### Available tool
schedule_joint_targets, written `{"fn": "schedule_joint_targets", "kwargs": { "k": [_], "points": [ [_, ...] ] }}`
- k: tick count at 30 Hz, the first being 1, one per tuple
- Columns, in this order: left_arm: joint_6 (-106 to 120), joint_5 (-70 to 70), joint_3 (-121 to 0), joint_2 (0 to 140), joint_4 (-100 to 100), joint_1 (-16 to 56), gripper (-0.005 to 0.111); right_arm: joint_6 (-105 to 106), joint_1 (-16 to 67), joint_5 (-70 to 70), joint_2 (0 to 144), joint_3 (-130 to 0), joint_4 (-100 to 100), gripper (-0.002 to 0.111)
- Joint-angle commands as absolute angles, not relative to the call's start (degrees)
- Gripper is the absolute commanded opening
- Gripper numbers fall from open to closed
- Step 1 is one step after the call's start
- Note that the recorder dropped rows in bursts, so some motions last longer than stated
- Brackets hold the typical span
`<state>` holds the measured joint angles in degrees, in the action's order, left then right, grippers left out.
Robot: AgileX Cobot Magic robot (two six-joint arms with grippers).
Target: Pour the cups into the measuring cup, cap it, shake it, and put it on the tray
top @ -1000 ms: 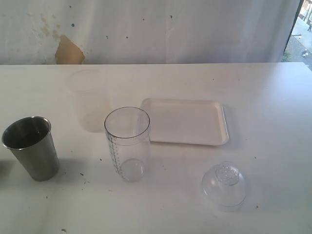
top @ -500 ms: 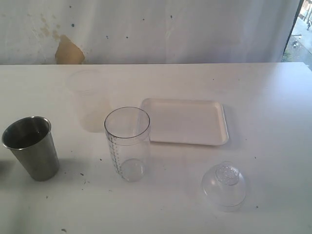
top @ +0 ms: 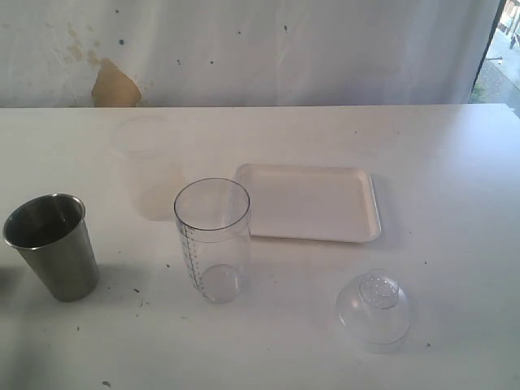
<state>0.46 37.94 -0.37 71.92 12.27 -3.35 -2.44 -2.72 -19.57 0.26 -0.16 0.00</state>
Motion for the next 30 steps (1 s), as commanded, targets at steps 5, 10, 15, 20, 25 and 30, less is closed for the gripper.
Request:
{"fn": "schedule_joint_targets", "kwargs": {
  "k": [5,10,15,20,25,30],
  "points": [
    [-1.44,47.6,0.0,83.8,9.05,-3.34,0.105,-2.24,-2.66,-19.48,0.0,0.0,0.0,0.0],
    [-1.44,50.72,-2.21,90.98,10.49,-3.34,0.105,-2.24,-2.66,-19.48,0.0,0.0,0.0,0.0],
    [-1.44,54.86,-4.84,97.23,10.34,-3.34,0.105,-2.24,-2.66,-19.48,0.0,0.0,0.0,0.0],
    [-1.44,57.3,-7.9,102.7,11.31,-3.34,0.105,-2.24,-2.66,-19.48,0.0,0.0,0.0,0.0],
    [-1.31,57.78,-10.96,107.41,11.45,-3.34,0.105,-2.24,-2.66,-19.48,0.0,0.0,0.0,0.0],
    [1.37,58.02,-12.17,109.41,11.45,-3.34,0.105,-2.24,-2.66,-19.48,0.0,0.0,0.0,0.0]
  ]
}}
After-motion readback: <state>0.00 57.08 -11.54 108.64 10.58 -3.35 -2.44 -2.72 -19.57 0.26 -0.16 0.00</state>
